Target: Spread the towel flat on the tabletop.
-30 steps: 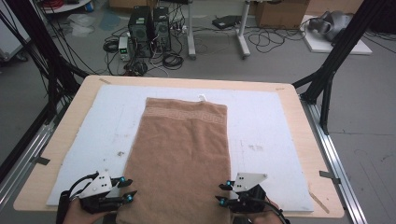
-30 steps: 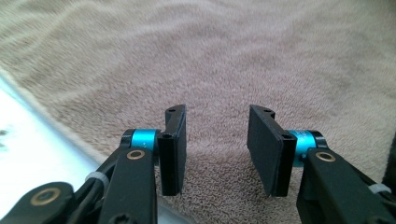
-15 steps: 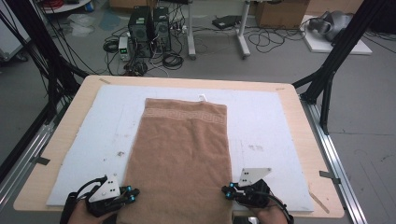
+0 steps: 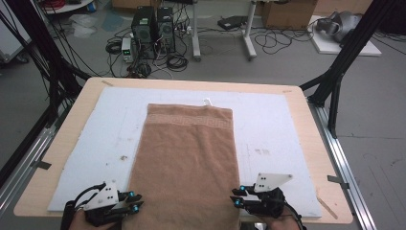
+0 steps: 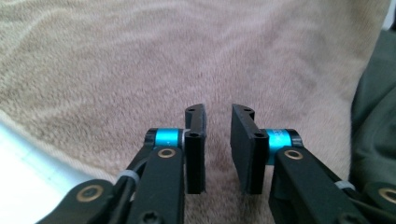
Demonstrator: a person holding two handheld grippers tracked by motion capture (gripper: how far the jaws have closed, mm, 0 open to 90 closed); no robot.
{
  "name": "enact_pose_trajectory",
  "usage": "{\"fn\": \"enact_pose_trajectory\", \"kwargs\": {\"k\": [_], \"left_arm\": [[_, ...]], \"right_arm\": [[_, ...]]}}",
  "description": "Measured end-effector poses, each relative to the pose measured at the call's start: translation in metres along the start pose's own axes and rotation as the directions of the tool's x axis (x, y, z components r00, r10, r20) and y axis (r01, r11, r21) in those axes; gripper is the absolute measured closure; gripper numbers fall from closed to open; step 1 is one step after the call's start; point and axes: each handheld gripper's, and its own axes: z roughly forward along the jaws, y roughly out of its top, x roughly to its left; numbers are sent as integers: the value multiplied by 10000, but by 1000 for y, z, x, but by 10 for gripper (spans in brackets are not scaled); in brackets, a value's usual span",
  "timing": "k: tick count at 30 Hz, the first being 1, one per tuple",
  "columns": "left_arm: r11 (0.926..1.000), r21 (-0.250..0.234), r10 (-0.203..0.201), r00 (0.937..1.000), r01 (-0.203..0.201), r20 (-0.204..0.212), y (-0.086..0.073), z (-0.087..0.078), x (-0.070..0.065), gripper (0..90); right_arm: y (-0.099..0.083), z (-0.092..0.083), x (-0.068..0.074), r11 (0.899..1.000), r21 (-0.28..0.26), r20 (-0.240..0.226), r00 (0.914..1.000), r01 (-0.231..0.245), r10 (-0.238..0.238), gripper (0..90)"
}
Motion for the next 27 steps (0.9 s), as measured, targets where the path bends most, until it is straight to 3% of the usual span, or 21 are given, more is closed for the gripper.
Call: {"fn": "enact_pose_trajectory", "kwargs": {"k": [5, 13, 18, 27], "left_arm": [[9985, -407, -384, 9990, 374, -237, 10, -3, 13, 660], [9952, -794, -635, 9949, 573, -787, 23, -9, 29, 547], [9919, -1040, -844, 9908, 734, -1062, 32, -13, 38, 488], [9927, -1036, -751, 9893, 623, -1248, 48, -16, 52, 442]], "right_arm": [[12, -7, -7, 9996, -264, 272, 9996, -115, 122, 611], [27, -12, -19, 9975, -631, 946, 9948, -325, 384, 405], [38, -10, -27, 9956, -845, 1172, 9918, -411, 509, 355], [57, -6, -40, 9945, -975, 1524, 9870, -371, 518, 292]]}}
